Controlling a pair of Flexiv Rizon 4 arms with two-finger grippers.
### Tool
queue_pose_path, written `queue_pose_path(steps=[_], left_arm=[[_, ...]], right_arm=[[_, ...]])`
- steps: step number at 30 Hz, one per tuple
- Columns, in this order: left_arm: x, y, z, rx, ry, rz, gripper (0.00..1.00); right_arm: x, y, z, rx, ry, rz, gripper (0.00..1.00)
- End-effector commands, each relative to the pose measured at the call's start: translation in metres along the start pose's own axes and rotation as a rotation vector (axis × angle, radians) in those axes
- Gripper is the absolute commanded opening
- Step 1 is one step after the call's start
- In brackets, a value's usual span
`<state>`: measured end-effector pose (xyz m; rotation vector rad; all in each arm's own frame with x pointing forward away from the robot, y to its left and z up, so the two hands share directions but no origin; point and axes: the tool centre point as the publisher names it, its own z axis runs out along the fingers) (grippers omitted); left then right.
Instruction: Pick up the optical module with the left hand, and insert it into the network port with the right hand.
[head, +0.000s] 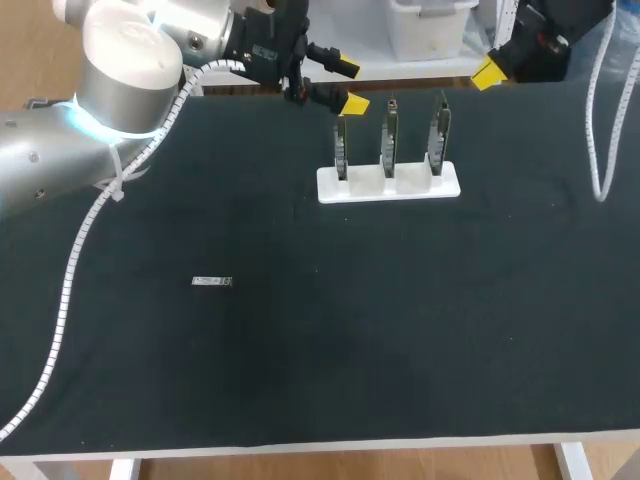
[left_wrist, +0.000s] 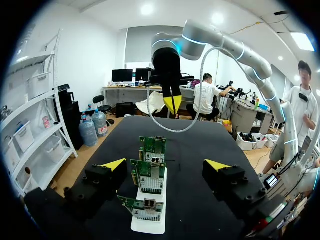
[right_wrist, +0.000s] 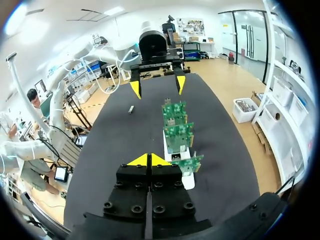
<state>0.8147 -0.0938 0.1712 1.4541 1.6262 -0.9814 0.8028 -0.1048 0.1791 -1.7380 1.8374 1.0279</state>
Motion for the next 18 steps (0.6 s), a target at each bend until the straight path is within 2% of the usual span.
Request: queue_pose_path(steps=[1,18], left_arm=[[-0.001,0.001,0.0,0.002,0.005,-0.002,1.0],[-0.001,0.001,0.0,0.002,0.005,-0.002,1.0]], right_arm=[[0.007,-0.012,-0.002,-0.57,-0.008,0.013,0.0],[0.014,-0.022,-0.002,-0.612,0.026,0.014,0.0]])
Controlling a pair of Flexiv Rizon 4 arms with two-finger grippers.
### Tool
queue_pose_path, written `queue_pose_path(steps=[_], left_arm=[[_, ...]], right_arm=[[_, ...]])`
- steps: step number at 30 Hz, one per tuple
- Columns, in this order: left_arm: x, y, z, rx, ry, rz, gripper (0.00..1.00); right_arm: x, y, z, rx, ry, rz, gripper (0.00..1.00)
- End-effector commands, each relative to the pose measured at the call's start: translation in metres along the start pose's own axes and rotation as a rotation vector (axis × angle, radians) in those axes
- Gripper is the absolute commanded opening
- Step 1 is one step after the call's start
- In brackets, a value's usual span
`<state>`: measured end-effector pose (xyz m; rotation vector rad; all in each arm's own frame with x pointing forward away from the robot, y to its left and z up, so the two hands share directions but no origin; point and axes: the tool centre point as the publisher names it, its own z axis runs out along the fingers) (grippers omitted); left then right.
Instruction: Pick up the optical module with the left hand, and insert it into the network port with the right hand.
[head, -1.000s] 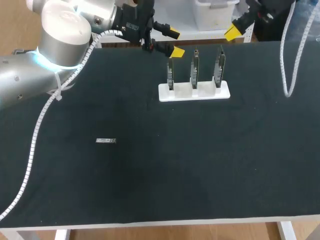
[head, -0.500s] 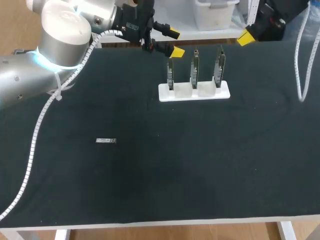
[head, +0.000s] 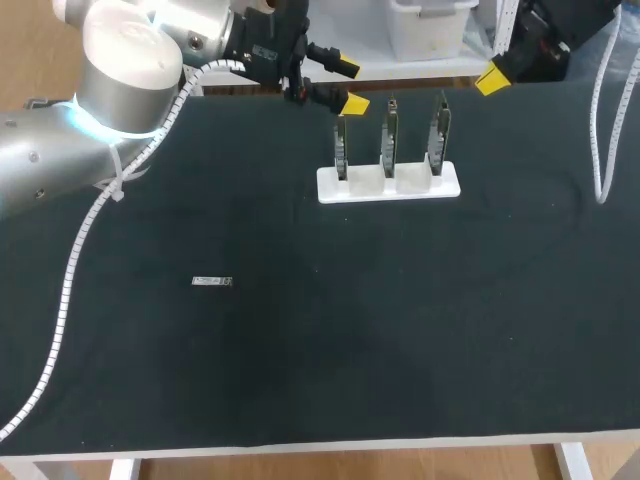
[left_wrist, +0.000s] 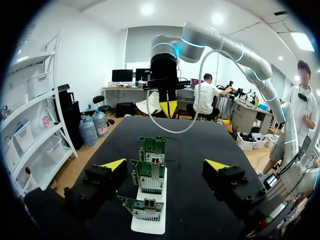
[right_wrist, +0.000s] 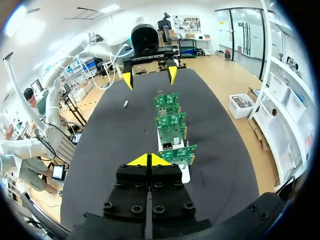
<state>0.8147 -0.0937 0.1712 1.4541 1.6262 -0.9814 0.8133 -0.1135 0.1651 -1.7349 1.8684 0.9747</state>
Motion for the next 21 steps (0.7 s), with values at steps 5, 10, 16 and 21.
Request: queue_pose_path(steps=[5,10,16,21], left_arm=[[-0.0011,0.0014,0.0004,0.002,0.005,-0.002,1.0],[-0.0011,0.0014,0.0004,0.002,0.005,-0.002,1.0],[-0.0011,0.0014,0.0004,0.002,0.005,-0.002,1.0],[-0.0011,0.0014,0.0004,0.002,0.005,-0.002,1.0]], right_arm=[[-0.0011,-0.0095,-0.0022,-0.657,0.0,-0.012,0.0],[-0.003,-0.0096,0.0004,-0.678,-0.001,-0.028,0.0],[-0.0025,-0.0113,0.0021,-0.716,-0.01,-0.041,0.0],[-0.0013,-0.0117,0.0027,-0.741,-0.003,-0.047,0.0]])
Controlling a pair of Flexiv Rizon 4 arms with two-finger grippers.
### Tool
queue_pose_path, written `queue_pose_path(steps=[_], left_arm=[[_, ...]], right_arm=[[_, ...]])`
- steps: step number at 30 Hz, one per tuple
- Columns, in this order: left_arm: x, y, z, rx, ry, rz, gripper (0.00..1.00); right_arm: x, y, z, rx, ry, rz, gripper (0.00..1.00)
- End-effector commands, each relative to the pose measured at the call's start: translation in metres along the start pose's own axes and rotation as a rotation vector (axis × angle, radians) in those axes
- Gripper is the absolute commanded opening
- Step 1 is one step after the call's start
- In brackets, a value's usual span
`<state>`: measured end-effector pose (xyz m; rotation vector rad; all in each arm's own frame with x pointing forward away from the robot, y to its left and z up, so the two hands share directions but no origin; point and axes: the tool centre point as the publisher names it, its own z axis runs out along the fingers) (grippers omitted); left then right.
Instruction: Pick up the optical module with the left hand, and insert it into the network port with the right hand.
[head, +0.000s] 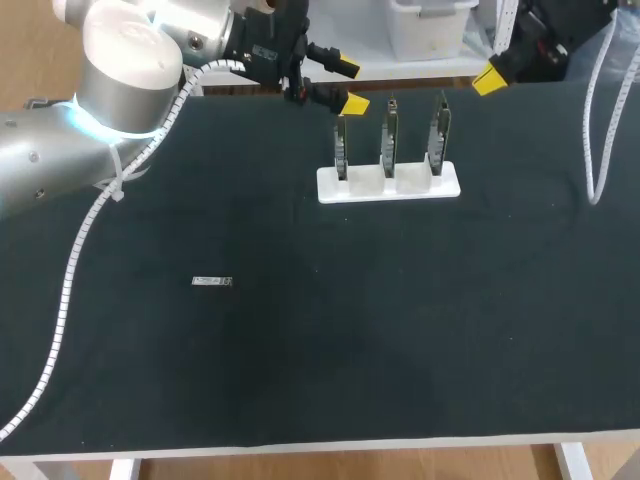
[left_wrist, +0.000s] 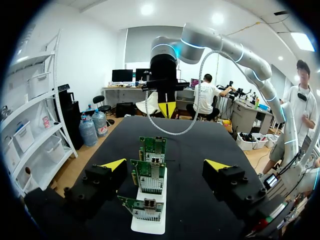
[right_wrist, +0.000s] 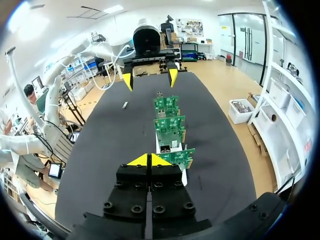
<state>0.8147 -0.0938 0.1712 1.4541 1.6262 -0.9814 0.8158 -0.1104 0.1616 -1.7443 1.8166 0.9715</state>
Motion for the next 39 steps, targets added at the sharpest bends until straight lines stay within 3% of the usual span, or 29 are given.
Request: queue_pose_path(steps=[1,11,12,13,39], left_arm=[[-0.0011,0.0014,0.0004,0.002,0.005,-0.002,1.0],[-0.0011,0.0014,0.0004,0.002,0.005,-0.002,1.0],[-0.0011,0.0014,0.0004,0.002,0.005,-0.002,1.0],[-0.0011,0.0014,0.0004,0.002,0.005,-0.002,1.0],[-0.0011,0.0014,0.0004,0.002,0.005,-0.002,1.0]], right_arm=[[-0.0008,-0.0086,-0.0015,-0.746,0.004,-0.004,0.0],[-0.0016,-0.01,-0.0017,-0.747,0.016,-0.011,0.0],[-0.0019,-0.0097,-0.0013,-0.748,0.021,-0.007,0.62],[-0.002,-0.0096,-0.001,-0.744,0.022,-0.006,1.0],[-0.0042,-0.007,0.0027,-0.735,0.034,0.023,1.0]])
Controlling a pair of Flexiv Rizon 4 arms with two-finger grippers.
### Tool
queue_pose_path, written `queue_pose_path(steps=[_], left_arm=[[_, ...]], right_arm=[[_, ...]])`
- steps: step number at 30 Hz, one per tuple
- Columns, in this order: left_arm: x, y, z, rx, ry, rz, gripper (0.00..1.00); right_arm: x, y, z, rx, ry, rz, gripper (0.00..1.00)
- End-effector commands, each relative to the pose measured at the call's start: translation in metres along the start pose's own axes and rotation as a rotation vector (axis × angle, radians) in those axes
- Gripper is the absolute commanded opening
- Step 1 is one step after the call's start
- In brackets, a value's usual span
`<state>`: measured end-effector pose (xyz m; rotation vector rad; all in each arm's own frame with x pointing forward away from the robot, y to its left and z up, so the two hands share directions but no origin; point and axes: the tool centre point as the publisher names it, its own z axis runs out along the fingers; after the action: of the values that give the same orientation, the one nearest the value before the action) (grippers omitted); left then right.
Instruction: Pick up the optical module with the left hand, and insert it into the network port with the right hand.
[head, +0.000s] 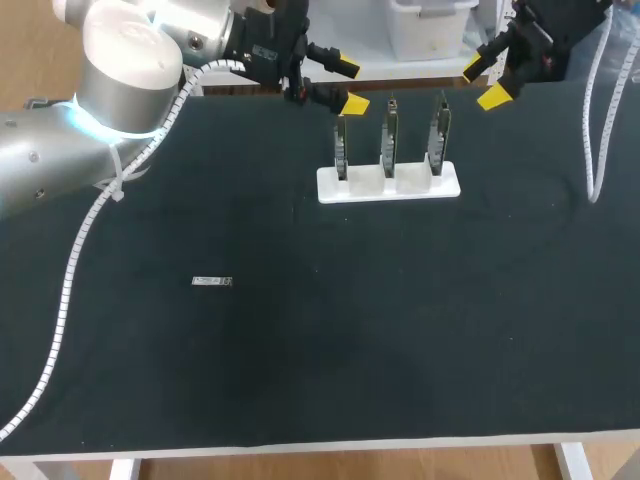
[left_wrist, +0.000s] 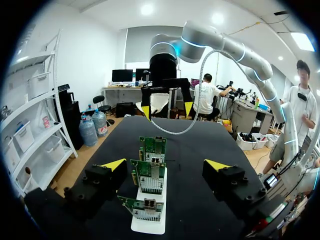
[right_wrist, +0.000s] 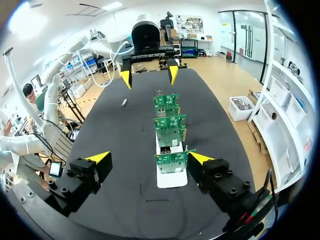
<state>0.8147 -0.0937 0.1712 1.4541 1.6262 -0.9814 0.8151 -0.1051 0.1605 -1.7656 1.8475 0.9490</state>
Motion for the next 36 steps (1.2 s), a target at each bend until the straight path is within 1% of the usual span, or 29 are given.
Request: queue_pose_path(steps=[1,24,36], left_arm=[[-0.0011,0.0014,0.0004,0.002,0.005,-0.002,1.0],[-0.0011,0.0014,0.0004,0.002,0.005,-0.002,1.0],[-0.0011,0.0014,0.0004,0.002,0.005,-0.002,1.0]], right_arm=[[-0.0014,-0.0072,-0.0021,-0.734,0.003,0.003,1.0],[-0.0023,-0.0107,0.0006,-0.697,0.013,0.015,1.0],[0.0001,-0.0118,-0.0007,-0.677,0.002,0.025,1.0]])
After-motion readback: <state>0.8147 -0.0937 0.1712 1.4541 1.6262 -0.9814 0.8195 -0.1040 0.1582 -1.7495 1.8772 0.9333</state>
